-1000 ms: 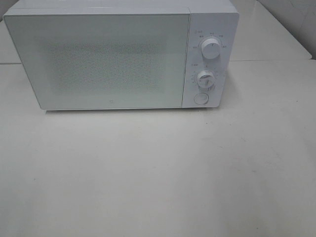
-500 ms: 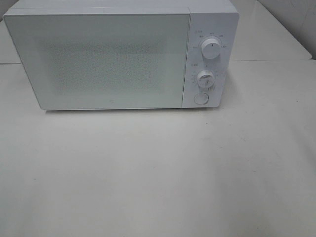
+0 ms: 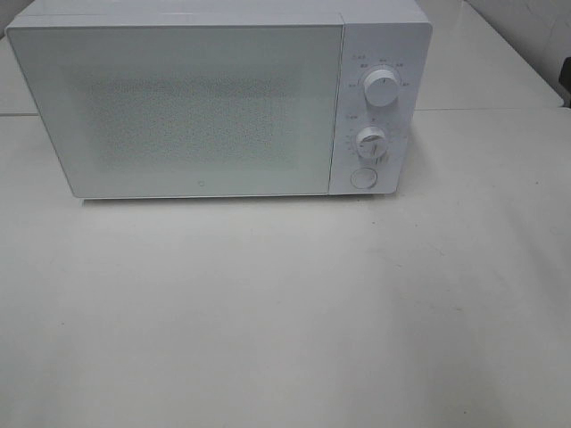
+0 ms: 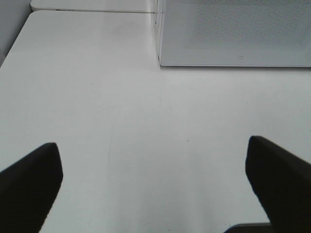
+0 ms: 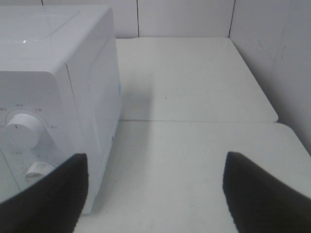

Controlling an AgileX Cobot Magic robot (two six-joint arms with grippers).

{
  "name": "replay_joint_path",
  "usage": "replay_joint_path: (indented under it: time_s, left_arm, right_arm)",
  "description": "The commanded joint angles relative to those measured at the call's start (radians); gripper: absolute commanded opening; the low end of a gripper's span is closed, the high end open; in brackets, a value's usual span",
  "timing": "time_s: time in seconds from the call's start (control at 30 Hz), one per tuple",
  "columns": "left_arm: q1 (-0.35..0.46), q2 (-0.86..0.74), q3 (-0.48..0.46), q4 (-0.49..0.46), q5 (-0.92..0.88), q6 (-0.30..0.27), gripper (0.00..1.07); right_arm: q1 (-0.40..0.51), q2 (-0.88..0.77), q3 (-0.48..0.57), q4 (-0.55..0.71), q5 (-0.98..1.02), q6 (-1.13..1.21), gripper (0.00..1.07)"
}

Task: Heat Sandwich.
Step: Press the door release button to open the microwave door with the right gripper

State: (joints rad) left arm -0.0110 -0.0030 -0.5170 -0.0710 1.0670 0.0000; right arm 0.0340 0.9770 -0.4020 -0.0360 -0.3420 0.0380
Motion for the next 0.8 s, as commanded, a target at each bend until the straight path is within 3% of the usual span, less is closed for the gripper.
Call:
replay_joint_path:
  time_s: [0.03,0.3,0.8]
  left_arm:
    - [0.001,-0.008,0.001,0.002,-0.001,0.000,0.98]
    - [0.001,-0.008,0.001,0.002,-0.001,0.000,0.98]
    - [0.001,-0.008,0.001,0.002,-0.001,0.000,0.98]
  right_arm:
    - [-0.006,0.021,0.061,-0.004,-0.177,0.006,0.75]
    - [0.030,0.150,0.153,0.099,-0.401,-0.064,0.75]
    - [0.434,0.495,0.175,0.485,-0.744,-0.230,0.75]
